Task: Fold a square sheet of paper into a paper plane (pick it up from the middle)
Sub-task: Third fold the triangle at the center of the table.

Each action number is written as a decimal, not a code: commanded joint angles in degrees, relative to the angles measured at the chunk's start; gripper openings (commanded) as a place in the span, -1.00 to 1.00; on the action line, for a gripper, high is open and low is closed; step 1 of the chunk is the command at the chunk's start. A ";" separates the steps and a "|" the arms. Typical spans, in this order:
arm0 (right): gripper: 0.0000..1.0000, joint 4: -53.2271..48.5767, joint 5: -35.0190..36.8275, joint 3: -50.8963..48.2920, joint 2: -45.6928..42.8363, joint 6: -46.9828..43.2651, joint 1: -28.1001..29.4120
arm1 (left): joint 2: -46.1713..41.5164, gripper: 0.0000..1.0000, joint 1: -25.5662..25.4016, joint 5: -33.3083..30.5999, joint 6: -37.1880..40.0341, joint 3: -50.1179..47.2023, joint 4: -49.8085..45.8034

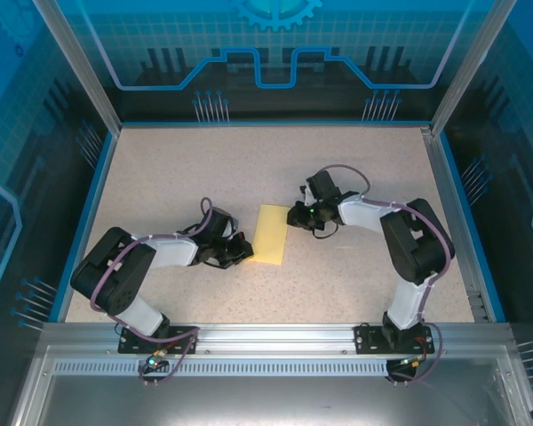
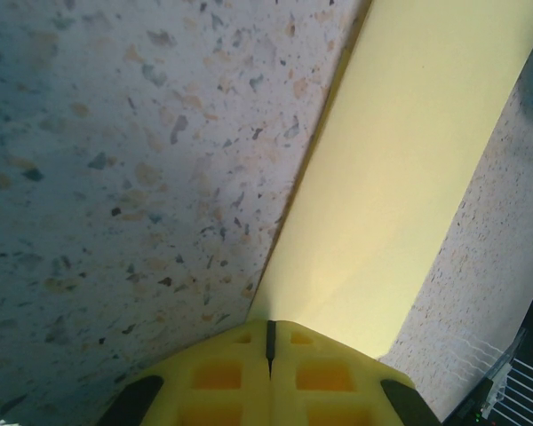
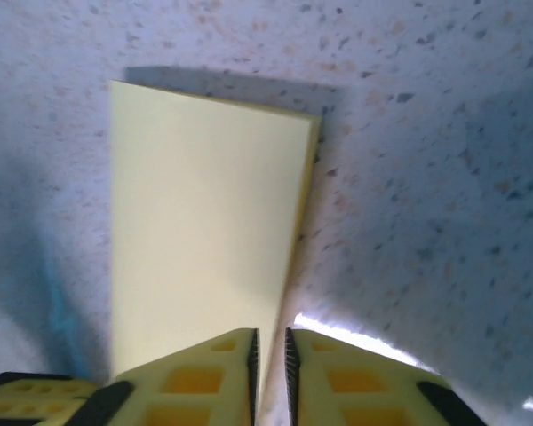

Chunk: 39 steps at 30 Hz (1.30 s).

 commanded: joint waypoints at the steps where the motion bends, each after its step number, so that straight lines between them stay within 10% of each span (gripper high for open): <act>1: -0.39 -1.12 -2.43 -3.84 -4.19 2.44 0.85 | 0.50 -1.00 -0.16 -3.35 0.46 -1.71 -5.85; 19: -0.18 -6.11 -0.15 -4.16 -2.40 12.64 9.59 | 1.70 -1.00 -0.15 -2.41 -0.17 -0.83 -5.76; 39: -0.38 2.03 -5.42 -9.17 -4.29 20.31 12.65 | 1.70 -1.00 -0.15 -2.32 -0.26 -0.65 -5.83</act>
